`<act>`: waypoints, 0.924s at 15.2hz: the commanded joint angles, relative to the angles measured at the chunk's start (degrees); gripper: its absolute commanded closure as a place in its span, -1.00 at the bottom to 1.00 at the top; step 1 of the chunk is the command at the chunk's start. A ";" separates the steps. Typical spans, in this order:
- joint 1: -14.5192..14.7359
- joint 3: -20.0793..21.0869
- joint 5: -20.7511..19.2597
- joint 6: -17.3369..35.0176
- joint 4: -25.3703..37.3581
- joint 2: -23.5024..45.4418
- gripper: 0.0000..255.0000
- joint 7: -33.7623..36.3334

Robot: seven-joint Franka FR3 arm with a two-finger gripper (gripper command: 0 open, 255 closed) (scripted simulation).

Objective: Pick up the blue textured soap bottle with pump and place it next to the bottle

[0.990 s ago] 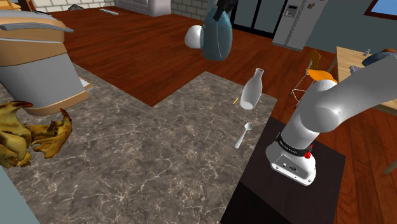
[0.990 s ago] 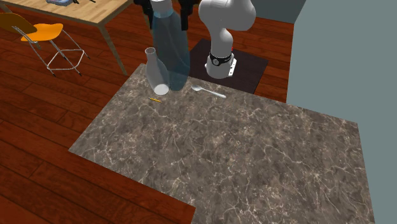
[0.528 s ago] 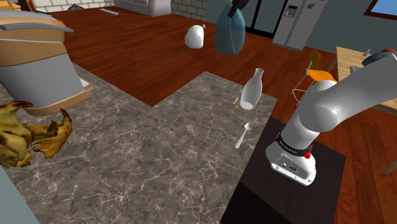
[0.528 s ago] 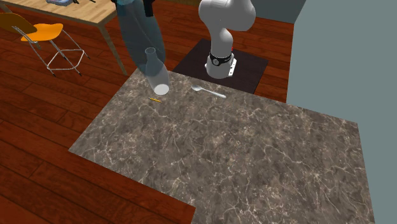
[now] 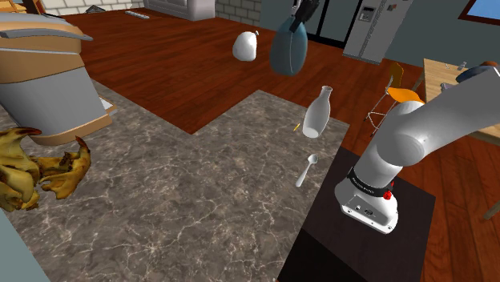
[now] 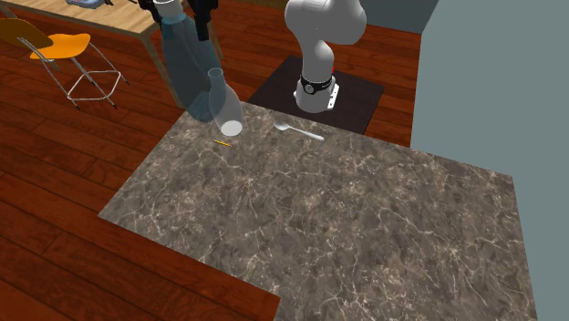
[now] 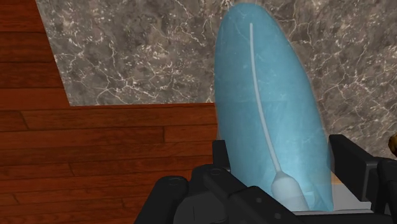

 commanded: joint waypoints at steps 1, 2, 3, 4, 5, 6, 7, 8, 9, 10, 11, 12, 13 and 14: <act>-0.08 -0.09 0.00 1.41 -1.62 -0.25 1.00 -0.32; -0.12 -0.13 0.01 2.13 -2.47 -0.36 1.00 -0.47; -0.15 -0.18 0.01 2.86 -3.31 -0.46 1.00 -0.63; -0.18 -0.22 0.02 3.58 -4.14 -0.55 1.00 -0.78; -0.21 -0.27 0.04 4.31 -4.95 -0.63 1.00 -0.94; -0.24 -0.33 0.05 5.04 -5.76 -0.69 1.00 -1.11; -0.26 -0.39 0.07 5.77 -6.56 -0.74 1.00 -1.27; -0.28 -0.45 0.10 6.50 -7.34 -0.78 1.00 -1.44; -0.30 -0.51 0.12 7.24 -8.12 -0.80 1.00 -1.62; -0.31 -0.58 0.15 7.98 -8.89 -0.82 1.00 -1.79; -0.32 -0.65 0.19 8.72 -9.64 -0.82 1.00 -1.97; -0.33 -0.73 0.23 9.46 -10.39 -0.81 1.00 -2.16; -0.33 -0.81 0.27 10.21 -11.13 -0.78 1.00 -2.35; -0.33 -0.89 0.32 10.96 -11.85 -0.74 1.00 -2.54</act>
